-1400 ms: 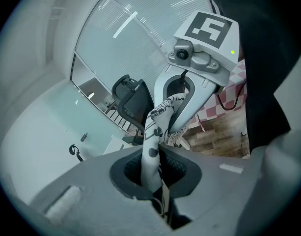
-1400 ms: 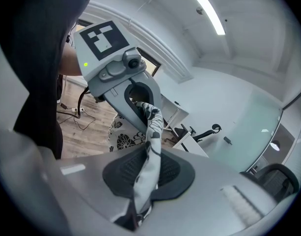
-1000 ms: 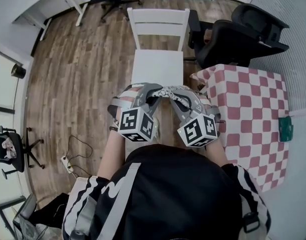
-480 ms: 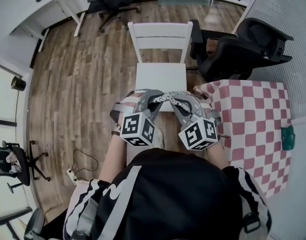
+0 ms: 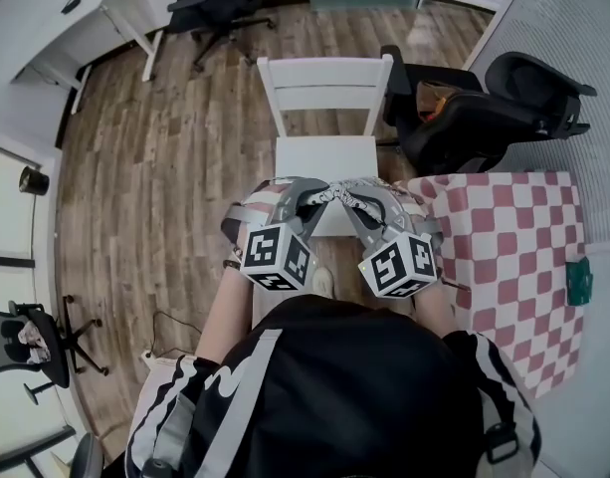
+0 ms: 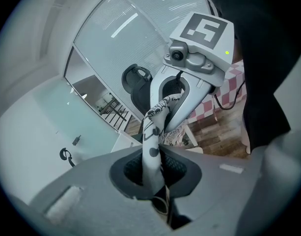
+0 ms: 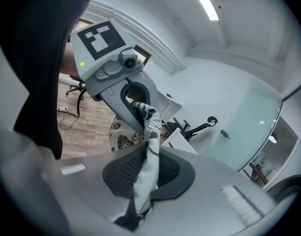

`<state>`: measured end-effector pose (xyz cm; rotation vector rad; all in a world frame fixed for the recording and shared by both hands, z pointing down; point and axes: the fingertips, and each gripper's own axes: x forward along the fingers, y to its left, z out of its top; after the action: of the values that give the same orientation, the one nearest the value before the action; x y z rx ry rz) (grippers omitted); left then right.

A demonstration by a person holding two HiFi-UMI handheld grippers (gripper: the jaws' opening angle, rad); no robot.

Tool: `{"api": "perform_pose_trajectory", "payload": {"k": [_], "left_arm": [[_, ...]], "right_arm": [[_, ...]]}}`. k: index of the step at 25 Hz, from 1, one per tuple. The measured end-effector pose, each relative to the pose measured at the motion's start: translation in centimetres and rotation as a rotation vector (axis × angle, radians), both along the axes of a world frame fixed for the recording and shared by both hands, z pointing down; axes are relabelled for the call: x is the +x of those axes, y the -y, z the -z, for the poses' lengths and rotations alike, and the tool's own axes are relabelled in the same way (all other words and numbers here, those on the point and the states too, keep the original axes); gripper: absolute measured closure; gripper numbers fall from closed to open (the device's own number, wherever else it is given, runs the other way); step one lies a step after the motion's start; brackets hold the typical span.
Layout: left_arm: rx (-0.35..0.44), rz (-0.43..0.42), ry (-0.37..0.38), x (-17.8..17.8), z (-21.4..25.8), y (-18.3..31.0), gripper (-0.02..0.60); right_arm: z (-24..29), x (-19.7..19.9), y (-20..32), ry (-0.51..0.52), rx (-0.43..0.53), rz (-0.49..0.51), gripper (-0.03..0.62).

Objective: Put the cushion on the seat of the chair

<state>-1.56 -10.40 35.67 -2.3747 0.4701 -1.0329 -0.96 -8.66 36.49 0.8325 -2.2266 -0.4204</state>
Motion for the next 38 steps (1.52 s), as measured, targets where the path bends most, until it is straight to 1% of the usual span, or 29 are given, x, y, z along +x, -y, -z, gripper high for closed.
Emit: {"api": "perform_pose_trajectory", "payload": {"k": [7,19,24,30,35,38], "left_arm": [[-0.017,0.000,-0.011,-0.4,-0.6,1.9,0.565],[-0.068,0.044,-0.008,0.4,-2.4,3.5,0.565],[-0.107,0.050,0.004,0.6,-4.3,4.1,0.565],[-0.142,0.059,0.017,1.1,-6.7,5.8,0.565],[-0.134,0.047,0.043,1.9,-8.2,8.3,0.565],[-0.140,0.036,0.053,2.1,-8.9,9.6,0.565]], "right_arm": [[-0.6,-0.1,1.8,-0.007,-0.015,-0.007,0.583],[-2.0,1.0,3.9,-0.029,-0.047,0.054,0.583],[-3.9,1.3,4.5,-0.028,-0.094,0.073,0.583],[-6.3,1.7,6.1,-0.060,-0.111,0.126,0.583],[-7.8,2.5,8.4,-0.102,-0.100,0.177,0.583],[-8.5,2.8,9.6,-0.108,-0.106,0.199,0.583]]}}
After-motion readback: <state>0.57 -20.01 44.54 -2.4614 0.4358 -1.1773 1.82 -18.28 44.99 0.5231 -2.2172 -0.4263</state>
